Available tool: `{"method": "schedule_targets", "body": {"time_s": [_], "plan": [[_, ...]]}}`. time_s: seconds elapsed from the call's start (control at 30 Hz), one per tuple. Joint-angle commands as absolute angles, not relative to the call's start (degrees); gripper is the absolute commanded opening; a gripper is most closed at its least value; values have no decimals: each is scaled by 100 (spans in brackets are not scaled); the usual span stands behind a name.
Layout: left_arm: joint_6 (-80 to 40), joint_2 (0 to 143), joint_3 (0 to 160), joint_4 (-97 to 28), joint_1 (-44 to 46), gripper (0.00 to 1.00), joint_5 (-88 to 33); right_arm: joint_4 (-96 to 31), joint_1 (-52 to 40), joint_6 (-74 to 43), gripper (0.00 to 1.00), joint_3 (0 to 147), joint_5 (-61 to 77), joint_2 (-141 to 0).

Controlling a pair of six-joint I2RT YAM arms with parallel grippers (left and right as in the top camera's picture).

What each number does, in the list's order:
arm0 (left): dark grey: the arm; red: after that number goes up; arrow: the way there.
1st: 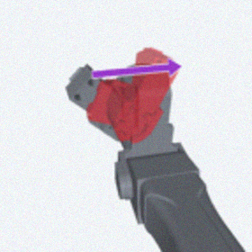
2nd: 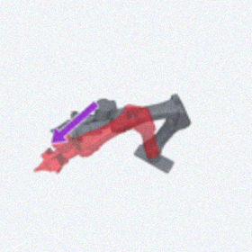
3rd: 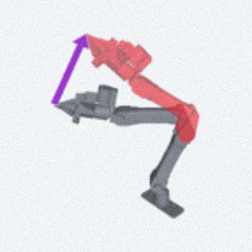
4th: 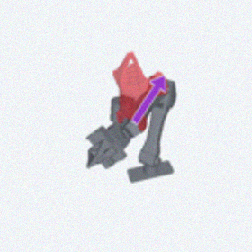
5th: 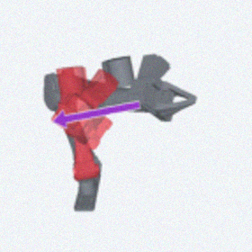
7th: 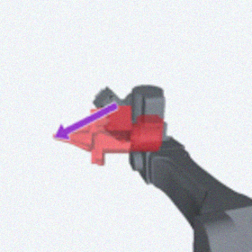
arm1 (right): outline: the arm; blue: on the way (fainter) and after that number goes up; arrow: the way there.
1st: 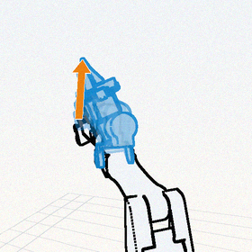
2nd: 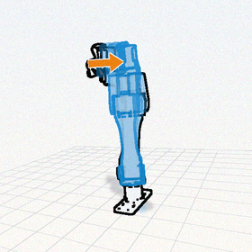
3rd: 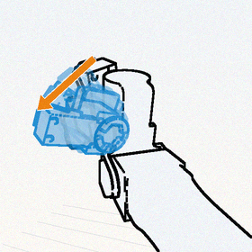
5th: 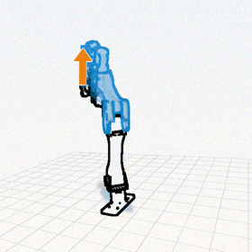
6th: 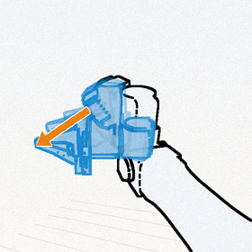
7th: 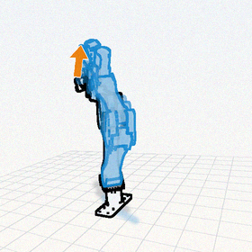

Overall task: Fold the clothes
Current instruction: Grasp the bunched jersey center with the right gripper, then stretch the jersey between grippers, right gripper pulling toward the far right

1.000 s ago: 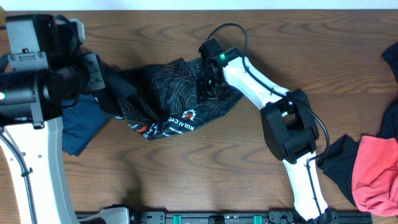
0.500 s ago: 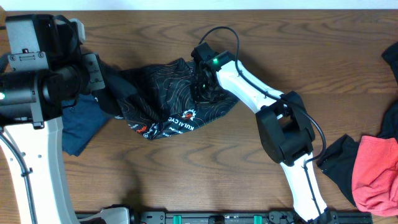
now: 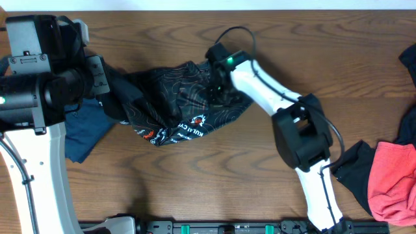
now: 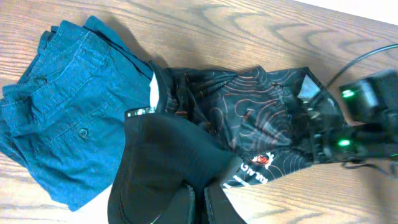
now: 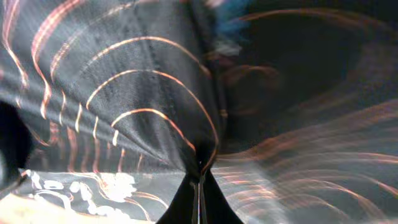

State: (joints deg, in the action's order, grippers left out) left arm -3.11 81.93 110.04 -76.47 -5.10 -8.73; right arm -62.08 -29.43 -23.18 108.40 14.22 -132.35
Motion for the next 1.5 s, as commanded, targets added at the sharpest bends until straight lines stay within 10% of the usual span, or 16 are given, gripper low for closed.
{"method": "schedule_targets", "body": {"time_s": [0.0, 0.9, 1.47], "plan": [[-266, 8211, 10995, -7627, -519, 6, -829, -6423, -2338, -2086, 1, 11415, 1094, -12289], [-259, 6434, 11074, -6025, -342, 6, -1282, -6239, -25, -1433, 1, 11819, -878, -6921], [-266, 7655, 11072, -5433, -340, 6, -2008, -6014, 97, -1457, 1, 11817, -1645, -8193]]}}
